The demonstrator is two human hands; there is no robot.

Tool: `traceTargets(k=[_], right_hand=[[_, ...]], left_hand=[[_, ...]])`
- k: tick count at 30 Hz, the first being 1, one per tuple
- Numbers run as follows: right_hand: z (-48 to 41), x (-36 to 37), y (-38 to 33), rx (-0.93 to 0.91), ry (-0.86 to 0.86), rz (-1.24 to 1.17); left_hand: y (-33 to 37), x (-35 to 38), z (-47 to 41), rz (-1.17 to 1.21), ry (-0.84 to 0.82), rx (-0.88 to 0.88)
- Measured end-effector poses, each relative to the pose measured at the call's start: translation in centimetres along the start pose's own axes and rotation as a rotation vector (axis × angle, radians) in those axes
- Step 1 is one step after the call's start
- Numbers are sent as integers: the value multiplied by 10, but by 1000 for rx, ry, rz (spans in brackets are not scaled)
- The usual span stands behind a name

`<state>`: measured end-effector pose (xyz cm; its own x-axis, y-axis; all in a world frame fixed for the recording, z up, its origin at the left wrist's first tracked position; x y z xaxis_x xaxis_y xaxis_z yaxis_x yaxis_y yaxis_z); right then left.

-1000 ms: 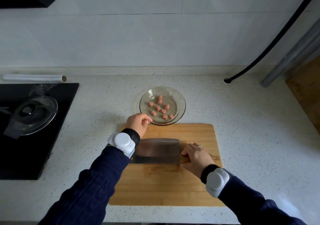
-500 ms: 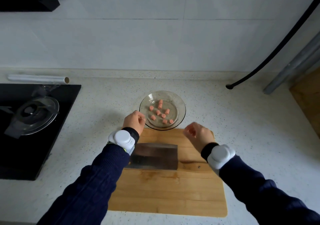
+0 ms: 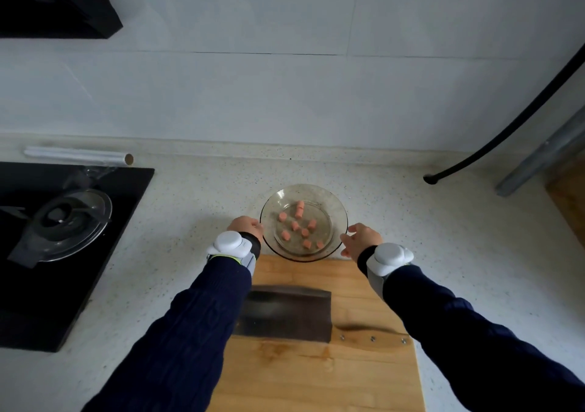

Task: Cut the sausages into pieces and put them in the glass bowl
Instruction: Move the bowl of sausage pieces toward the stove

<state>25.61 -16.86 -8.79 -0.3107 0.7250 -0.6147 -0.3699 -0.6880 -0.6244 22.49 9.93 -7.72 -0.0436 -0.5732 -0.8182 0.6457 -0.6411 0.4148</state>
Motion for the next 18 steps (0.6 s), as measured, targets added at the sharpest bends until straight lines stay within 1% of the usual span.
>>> traceTargets(k=[3,8,14,18], right_hand=[[-5,1,-2,18,15,5],[-13,8,0,47,36,-6],[-18,14,-4,42,80,22],[-19,24,-26,10,96,18]], left_hand=[[1,4,-6,54,12,25],[-3,5,-14,150,63,17],[-6,5,-21,159,70,41],[-23,-8,-30,182,106,29]])
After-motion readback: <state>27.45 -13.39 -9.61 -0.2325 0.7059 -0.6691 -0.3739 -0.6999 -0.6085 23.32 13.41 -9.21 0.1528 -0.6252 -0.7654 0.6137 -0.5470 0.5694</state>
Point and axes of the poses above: each hand's wrist, its own z-axis away from the middle knuckle, its own x-axis out of the palm, y = z × x, the point moved 10 cm from there along -z, towards the middle knuckle, and after that the axes turned 3 degrees about -z, right-handed, at the moved point
